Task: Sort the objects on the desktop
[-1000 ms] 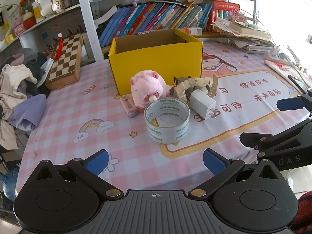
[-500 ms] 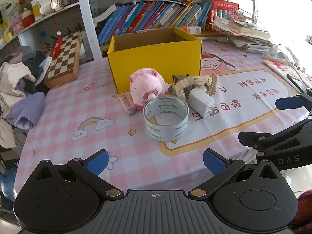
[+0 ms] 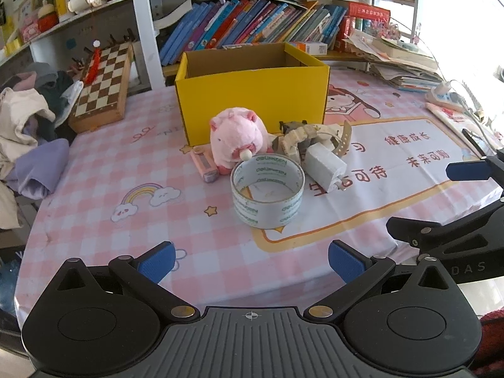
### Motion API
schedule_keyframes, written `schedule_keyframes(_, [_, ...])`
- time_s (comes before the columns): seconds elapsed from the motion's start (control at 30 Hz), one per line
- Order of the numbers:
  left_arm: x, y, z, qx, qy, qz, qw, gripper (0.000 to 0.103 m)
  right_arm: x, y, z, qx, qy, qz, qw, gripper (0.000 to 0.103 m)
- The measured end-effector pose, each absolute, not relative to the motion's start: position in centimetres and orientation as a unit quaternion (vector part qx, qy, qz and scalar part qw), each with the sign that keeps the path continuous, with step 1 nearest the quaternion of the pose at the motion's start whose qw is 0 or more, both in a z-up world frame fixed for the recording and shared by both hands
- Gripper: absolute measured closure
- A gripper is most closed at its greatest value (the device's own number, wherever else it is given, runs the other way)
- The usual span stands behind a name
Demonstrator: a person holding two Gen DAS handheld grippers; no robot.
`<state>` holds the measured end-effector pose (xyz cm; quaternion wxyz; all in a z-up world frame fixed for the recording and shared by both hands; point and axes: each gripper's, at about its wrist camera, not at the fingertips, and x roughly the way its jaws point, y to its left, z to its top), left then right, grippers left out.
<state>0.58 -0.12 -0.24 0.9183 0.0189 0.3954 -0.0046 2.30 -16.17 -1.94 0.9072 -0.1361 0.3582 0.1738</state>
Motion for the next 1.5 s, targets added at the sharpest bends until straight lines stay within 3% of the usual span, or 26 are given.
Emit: schedule_keyframes(1.5, [3.1,0.2,-1.0,-0.006,0.393,-0.003,0.919,0.0,6.1,-16.1,-2.1,-0.145,0.375,0.198,0.894,0.002])
